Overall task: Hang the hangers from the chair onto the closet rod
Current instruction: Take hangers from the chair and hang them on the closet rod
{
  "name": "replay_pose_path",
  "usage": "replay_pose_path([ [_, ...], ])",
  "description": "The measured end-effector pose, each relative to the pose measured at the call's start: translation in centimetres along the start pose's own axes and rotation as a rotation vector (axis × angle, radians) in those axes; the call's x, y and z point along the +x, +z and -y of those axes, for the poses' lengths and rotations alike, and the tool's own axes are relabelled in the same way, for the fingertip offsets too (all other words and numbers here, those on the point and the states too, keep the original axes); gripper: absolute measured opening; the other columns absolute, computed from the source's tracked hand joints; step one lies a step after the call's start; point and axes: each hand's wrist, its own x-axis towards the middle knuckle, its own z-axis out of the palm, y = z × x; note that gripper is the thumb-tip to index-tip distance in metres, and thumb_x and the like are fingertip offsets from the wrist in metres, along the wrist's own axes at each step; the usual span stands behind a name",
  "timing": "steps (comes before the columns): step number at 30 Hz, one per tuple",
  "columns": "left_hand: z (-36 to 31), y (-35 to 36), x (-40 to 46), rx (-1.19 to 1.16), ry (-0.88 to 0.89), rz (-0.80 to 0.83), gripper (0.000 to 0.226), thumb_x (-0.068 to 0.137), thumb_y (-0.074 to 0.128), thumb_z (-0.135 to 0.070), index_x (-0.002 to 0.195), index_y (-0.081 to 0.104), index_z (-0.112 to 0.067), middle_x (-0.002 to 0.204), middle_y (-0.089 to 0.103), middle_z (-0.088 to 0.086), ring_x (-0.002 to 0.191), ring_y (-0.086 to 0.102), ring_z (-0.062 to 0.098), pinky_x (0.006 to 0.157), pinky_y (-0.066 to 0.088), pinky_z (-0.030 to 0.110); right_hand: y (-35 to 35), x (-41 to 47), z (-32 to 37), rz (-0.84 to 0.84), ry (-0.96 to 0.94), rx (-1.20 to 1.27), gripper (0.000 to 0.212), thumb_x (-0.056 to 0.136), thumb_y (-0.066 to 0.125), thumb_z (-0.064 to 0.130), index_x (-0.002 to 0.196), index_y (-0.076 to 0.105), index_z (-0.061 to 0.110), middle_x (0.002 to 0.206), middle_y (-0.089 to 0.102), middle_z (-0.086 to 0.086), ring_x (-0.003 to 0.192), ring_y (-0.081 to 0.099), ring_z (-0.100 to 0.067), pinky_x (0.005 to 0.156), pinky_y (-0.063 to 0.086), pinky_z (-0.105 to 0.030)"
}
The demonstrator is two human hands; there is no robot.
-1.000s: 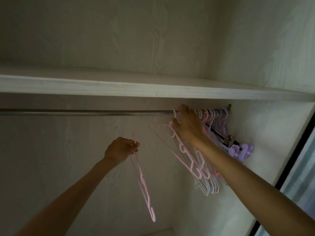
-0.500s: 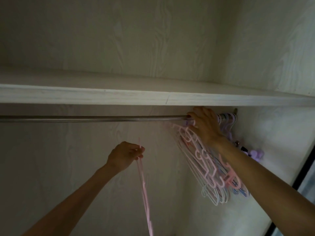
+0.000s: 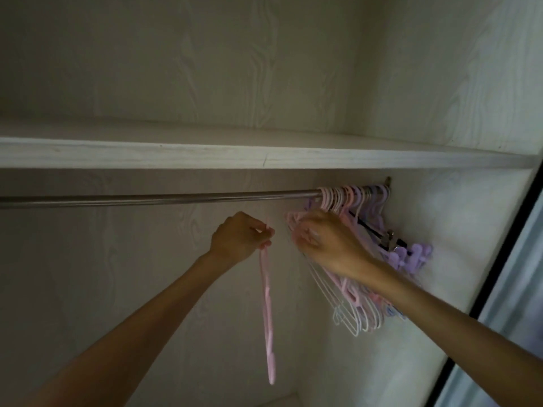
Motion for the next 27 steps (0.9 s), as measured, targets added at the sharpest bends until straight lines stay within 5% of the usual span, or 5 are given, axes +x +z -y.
replay_pose_path([
  [5, -2.8, 1.4, 0.5, 0.033, 0.015, -0.014, 0.019, 0.083, 0.063, -0.043, 0.084, 0.075, -0.028, 0.083, 0.075, -0.009, 0.08, 0.07, 0.007, 0.083, 0.056, 0.031, 1.3, -1.2, 2.0, 0.597, 0.436, 0.381, 0.034, 0.09, 0.053, 0.047, 0.11, 0.055, 0.02, 0.099, 0.067, 0.004, 0.063, 0.064, -0.007, 0.049, 0.042, -0.018],
  [9, -4.3, 1.9, 1.0, 0.037, 0.086, 0.013, 0.02, 0.082, 0.064, -0.044, 0.084, 0.075, -0.028, 0.085, 0.075, -0.007, 0.081, 0.07, 0.011, 0.082, 0.056, 0.033, 1.8, -0.7, 1.4, 0.468, 0.464, 0.407, 0.017, 0.095, 0.05, 0.026, 0.082, 0.056, 0.017, 0.072, 0.066, 0.006, 0.053, 0.062, -0.01, 0.047, 0.044, -0.017],
  [13, -4.8, 0.9, 1.5, 0.134, 0.199, -0.146, 0.039, 0.084, 0.062, -0.045, 0.119, 0.062, -0.03, 0.114, 0.069, -0.006, 0.106, 0.064, 0.015, 0.091, 0.051, 0.033, 1.6, 0.7, 0.9, 0.275, 0.458, 0.322, 0.024, 0.097, 0.041, 0.016, 0.08, 0.056, 0.008, 0.082, 0.072, -0.012, 0.047, 0.058, -0.011, 0.055, 0.05, -0.024],
  [20, -0.3, -1.0, 1.9, 0.825, 0.264, -0.317, 0.061, 0.094, 0.048, -0.024, 0.148, 0.021, -0.018, 0.154, 0.026, 0.003, 0.142, 0.022, 0.023, 0.115, 0.017, 0.04, 2.8, 4.3, -1.3, 0.298, 0.539, 0.204, 0.018, 0.094, 0.043, 0.01, 0.09, 0.059, 0.002, 0.079, 0.064, -0.012, 0.047, 0.056, -0.01, 0.051, 0.046, -0.021],
  [27, 1.0, -0.9, 1.4, 0.859, 0.252, -0.278, 0.077, 0.088, 0.056, -0.029, 0.15, 0.011, -0.022, 0.155, 0.019, -0.002, 0.144, 0.017, 0.02, 0.116, 0.013, 0.037, 4.1, 3.4, -2.7, 0.223, 0.481, -0.028, 0.036, 0.097, 0.04, 0.03, 0.119, 0.053, 0.005, 0.119, 0.061, -0.014, 0.104, 0.061, -0.03, 0.085, 0.047, -0.034],
])
